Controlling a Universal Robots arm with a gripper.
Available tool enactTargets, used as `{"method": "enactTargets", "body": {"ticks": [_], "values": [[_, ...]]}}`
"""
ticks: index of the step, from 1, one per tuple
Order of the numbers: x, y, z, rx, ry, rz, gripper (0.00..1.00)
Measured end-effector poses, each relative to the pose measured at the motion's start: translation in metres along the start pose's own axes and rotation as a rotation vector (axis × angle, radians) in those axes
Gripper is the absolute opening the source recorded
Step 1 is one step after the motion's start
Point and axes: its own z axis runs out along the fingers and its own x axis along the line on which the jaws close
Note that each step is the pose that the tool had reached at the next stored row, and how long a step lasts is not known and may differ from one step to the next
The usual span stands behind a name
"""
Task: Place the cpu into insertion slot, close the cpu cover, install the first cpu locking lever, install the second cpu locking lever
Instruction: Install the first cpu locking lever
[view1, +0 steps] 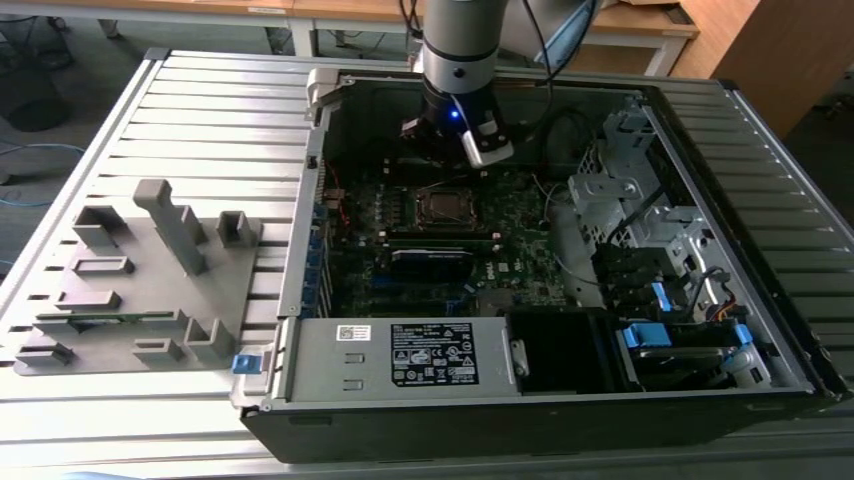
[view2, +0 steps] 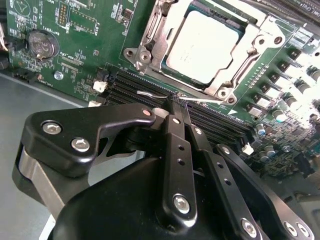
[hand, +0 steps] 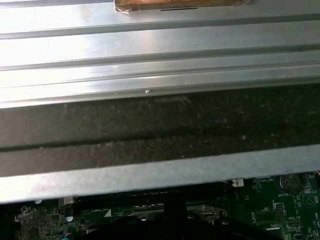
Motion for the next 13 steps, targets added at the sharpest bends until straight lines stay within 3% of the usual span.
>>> {"method": "enactTargets", "body": {"ticks": [13], "values": [[0.0001,-0.0003,0.0021,0.0013,-0.0010,0.006,0.10]]}}
